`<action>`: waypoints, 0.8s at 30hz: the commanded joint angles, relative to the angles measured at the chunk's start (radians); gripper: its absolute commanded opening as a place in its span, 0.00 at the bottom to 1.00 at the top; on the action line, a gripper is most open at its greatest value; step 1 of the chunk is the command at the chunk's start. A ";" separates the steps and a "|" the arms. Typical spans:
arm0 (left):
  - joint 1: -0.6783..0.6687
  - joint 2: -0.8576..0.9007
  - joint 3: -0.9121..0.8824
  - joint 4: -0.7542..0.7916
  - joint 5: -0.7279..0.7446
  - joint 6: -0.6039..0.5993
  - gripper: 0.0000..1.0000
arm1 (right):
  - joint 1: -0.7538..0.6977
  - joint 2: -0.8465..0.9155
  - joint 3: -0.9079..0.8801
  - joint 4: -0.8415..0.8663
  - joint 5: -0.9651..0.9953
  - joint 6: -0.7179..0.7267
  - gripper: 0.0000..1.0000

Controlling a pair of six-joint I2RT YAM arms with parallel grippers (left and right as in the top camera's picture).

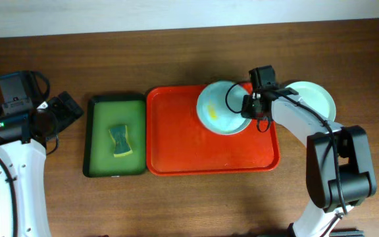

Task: Clean dirty plates on tray and stack at the side
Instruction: 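Grasp the last white plate and pull it to the red tray center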

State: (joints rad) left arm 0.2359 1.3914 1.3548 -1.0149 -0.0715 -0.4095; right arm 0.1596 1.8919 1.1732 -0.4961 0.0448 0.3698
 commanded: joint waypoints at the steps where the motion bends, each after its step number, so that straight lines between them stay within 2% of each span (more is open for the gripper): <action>1: 0.002 -0.006 0.018 -0.001 -0.004 -0.009 0.99 | -0.003 0.014 -0.008 -0.085 -0.227 0.005 0.04; 4: 0.002 -0.006 0.018 -0.001 -0.004 -0.009 0.99 | -0.002 0.011 -0.008 -0.215 -0.315 0.004 0.04; 5: 0.002 -0.006 0.018 -0.001 -0.004 -0.009 0.99 | -0.002 0.011 -0.008 -0.240 -0.341 0.001 0.10; 6: 0.002 -0.006 0.018 -0.001 -0.004 -0.009 0.99 | -0.002 0.004 -0.008 -0.264 -0.360 0.001 0.20; 7: 0.002 -0.006 0.018 -0.001 -0.004 -0.009 0.99 | -0.002 -0.014 -0.007 -0.288 -0.360 0.000 0.23; 8: 0.002 -0.006 0.018 -0.001 -0.004 -0.009 0.99 | -0.002 -0.044 -0.006 -0.301 -0.359 -0.026 0.31; 11: 0.002 -0.006 0.018 -0.001 -0.004 -0.009 0.99 | -0.003 -0.087 -0.002 -0.223 -0.259 -0.078 0.54; 12: 0.002 -0.006 0.018 -0.001 -0.004 -0.009 0.99 | -0.003 -0.080 -0.002 -0.192 -0.223 -0.078 0.57; 15: 0.002 -0.006 0.018 -0.001 -0.004 -0.009 0.99 | -0.003 -0.037 -0.005 -0.123 -0.167 -0.079 0.55; 16: 0.002 -0.006 0.018 -0.001 -0.004 -0.009 0.99 | -0.003 -0.026 -0.005 -0.108 -0.167 -0.079 0.52; 18: 0.002 -0.006 0.018 -0.001 -0.004 -0.009 0.99 | -0.003 -0.020 -0.006 -0.098 -0.167 -0.079 0.42; 19: 0.002 -0.006 0.018 -0.001 -0.004 -0.009 0.99 | -0.002 -0.019 -0.008 -0.097 -0.167 -0.079 0.29; 24: 0.002 -0.006 0.018 -0.001 -0.004 -0.009 0.99 | -0.002 -0.019 -0.062 -0.057 -0.169 -0.078 0.27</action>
State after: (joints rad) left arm 0.2363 1.3914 1.3548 -1.0145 -0.0715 -0.4095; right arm 0.1532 1.8656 1.1389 -0.5709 -0.1349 0.2886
